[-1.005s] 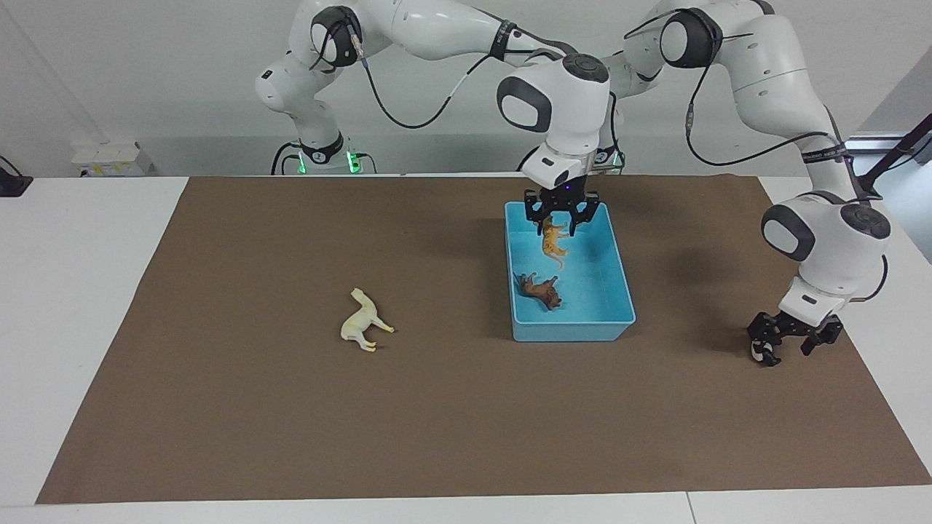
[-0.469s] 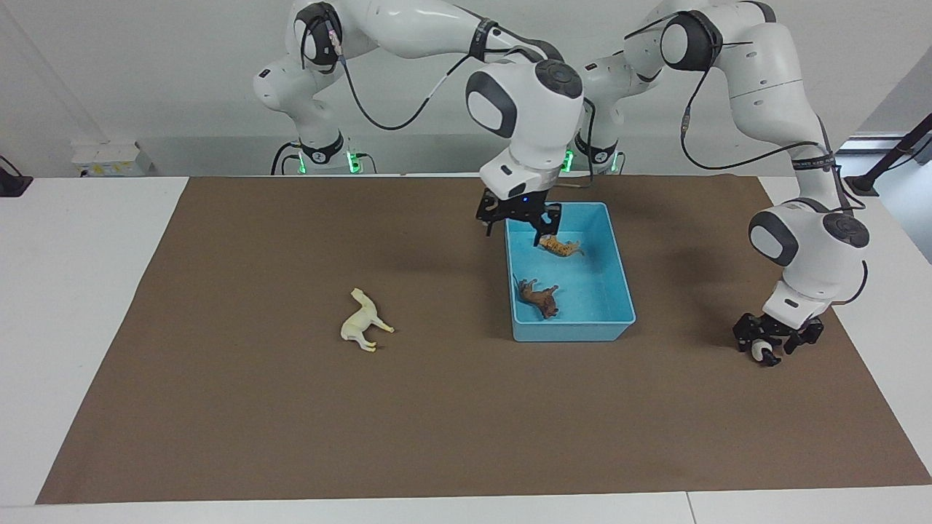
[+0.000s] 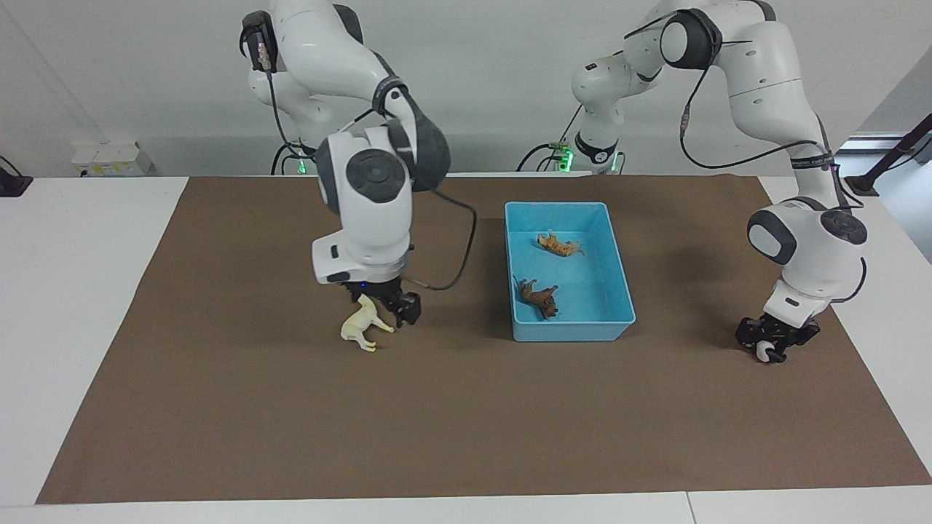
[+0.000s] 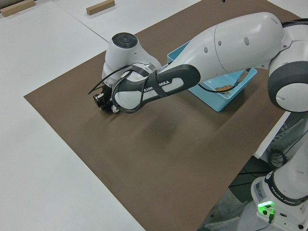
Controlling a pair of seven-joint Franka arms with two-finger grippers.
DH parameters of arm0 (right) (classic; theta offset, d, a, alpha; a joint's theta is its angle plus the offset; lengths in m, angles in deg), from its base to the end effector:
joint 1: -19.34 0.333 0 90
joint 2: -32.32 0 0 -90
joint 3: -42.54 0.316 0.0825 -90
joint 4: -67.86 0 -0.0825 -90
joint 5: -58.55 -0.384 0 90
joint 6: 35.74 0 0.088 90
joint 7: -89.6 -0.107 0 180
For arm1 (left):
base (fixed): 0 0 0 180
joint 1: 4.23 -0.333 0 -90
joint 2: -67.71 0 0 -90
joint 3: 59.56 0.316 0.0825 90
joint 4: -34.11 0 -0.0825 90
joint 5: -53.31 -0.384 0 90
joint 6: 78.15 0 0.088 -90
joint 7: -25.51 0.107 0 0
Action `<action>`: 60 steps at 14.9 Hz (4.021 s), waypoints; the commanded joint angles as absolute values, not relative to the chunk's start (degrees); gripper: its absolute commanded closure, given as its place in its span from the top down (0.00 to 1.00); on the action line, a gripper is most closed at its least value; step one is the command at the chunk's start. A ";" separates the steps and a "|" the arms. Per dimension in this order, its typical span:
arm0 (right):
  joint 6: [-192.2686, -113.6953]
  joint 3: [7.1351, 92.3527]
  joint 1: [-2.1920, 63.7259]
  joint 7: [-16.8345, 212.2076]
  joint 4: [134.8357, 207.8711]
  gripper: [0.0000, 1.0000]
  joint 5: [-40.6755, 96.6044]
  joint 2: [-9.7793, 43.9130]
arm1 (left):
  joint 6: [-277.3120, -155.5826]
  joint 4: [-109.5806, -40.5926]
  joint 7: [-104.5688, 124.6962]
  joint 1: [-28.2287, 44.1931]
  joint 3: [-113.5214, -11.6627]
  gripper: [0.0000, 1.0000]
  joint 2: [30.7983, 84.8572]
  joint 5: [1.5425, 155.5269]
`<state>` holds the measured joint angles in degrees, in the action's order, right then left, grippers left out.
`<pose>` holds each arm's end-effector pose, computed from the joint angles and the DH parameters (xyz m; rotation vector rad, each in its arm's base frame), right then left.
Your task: Put all toys into storage box
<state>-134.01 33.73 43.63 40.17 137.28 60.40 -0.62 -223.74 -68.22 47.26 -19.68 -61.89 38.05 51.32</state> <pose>0.6809 0.2130 0.4425 2.8896 -0.8390 0.0114 0.6611 0.1564 0.2881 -3.0366 0.2575 -0.3459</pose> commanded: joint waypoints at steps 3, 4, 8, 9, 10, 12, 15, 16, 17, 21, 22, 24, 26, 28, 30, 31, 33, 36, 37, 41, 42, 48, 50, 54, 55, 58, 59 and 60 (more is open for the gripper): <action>-151.99 34.72 42.90 45.12 164.60 1.00 60.66 10.42 | -211.35 -59.70 45.20 -19.00 -61.94 0.00 38.71 50.76; -153.49 34.63 43.07 47.13 166.55 1.00 60.66 11.04 | -206.96 -56.27 44.32 -18.30 -62.02 0.00 38.80 50.85; -156.48 34.72 41.14 52.15 170.50 1.00 60.22 12.10 | -194.98 -49.03 32.23 -13.39 -62.29 0.00 42.12 50.76; -159.02 34.72 41.05 52.59 172.78 1.00 60.14 12.63 | -192.44 -49.03 27.92 -11.29 -62.38 0.00 44.31 50.67; -160.87 34.72 41.05 52.60 174.46 1.00 60.14 12.89 | -189.80 -49.03 23.96 -9.44 -62.29 0.00 45.81 50.59; -163.34 34.72 41.58 52.42 176.14 1.00 60.05 12.90 | -184.09 -49.47 14.83 -4.17 -62.46 0.00 49.59 50.23; -164.05 34.81 41.75 52.95 177.11 1.00 60.05 13.16 | -179.58 -53.67 0.69 5.14 -62.46 0.00 53.90 50.32; -165.19 34.81 41.75 53.65 177.98 1.00 60.05 13.42 | -180.45 -57.43 -4.33 8.21 -62.46 0.04 55.57 50.23; -166.94 34.81 41.75 54.09 179.21 1.00 60.05 13.51 | -181.07 -60.43 -6.81 10.07 -62.46 0.20 56.98 50.23; -172.22 34.81 41.67 54.01 181.68 1.00 60.05 12.81 | -184.24 -64.50 -7.45 11.50 -62.47 1.00 58.57 50.32; -173.10 34.81 41.67 54.00 182.47 1.00 60.05 12.81 | -184.15 -64.15 -7.37 11.32 -62.46 1.00 58.92 50.32; -173.81 34.81 41.49 53.66 182.65 0.44 60.05 12.90 | -184.06 -63.10 -6.05 10.36 -61.85 1.00 59.71 50.41; -174.94 34.81 41.75 50.94 182.74 0.00 59.96 12.81 | -184.06 -61.61 2.52 5.45 -61.85 1.00 59.98 50.32; -174.61 35.25 41.93 48.83 181.95 0.00 59.87 12.81 | -183.71 -60.29 9.92 1.15 -61.85 1.00 60.59 50.23; -168.23 35.42 41.93 48.64 177.67 0.00 59.87 12.72 | -180.74 -58.79 16.42 -2.90 -61.76 1.00 62.52 50.23; -163.49 35.42 41.93 48.73 173.90 0.00 59.87 12.81 | -178.02 -58.70 19.59 -4.57 -61.85 1.00 63.66 50.23; -150.85 36.47 41.93 48.73 162.76 0.00 59.61 12.37 | -173.19 -58.61 23.82 -6.07 -61.76 1.00 65.07 50.23; -136.31 38.94 42.89 45.59 143.94 0.00 54.00 7.81 | -170.61 -57.65 23.93 -6.35 -62.02 1.00 65.07 50.32; -135.33 38.94 45.94 41.91 137.97 0.00 53.64 5.71 | -170.00 -57.99 23.92 -6.08 -62.03 1.00 65.25 50.32; -143.19 38.85 59.30 31.43 131.32 0.00 52.76 1.74 | -171.74 -67.64 23.14 -5.64 -62.11 1.00 70.25 50.32; -146.62 38.85 62.29 28.63 131.32 0.00 52.84 0.52 | -171.84 -67.84 22.96 -5.55 -62.20 1.00 70.35 50.32; -154.39 38.59 67.51 23.68 134.05 0.90 53.72 -2.05 | -170.44 -66.44 21.82 -4.24 -62.46 1.00 71.49 50.50; -154.12 38.59 67.86 21.41 133.87 1.00 53.46 -2.04 | -169.82 -66.43 21.73 -4.15 -62.46 1.00 71.49 50.50; -150.19 37.72 66.47 18.93 133.52 1.00 53.81 -0.91 | -170.43 -66.26 21.73 -4.06 -62.46 1.00 71.40 50.76; -149.82 36.75 64.54 19.46 133.61 1.00 53.89 -0.03 | -170.70 -66.09 21.73 -3.97 -62.46 1.00 71.23 50.67; -146.23 36.48 56.11 26.81 135.27 1.00 53.63 4.36 | -170.79 -65.30 21.90 -4.41 -62.46 1.00 71.05 50.67; -144.65 36.48 52.95 30.24 135.80 1.00 53.55 5.76 | -170.79 -64.86 21.82 -4.41 -62.46 1.00 70.88 50.67; -141.85 36.57 49.44 35.32 136.67 1.00 53.54 7.60 | -170.70 -64.59 21.82 -3.98 -62.29 1.00 70.88 50.67</action>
<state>-145.65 35.51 55.66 27.87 133.72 53.86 3.06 -170.41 -65.09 22.59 -4.76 -62.83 70.51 50.99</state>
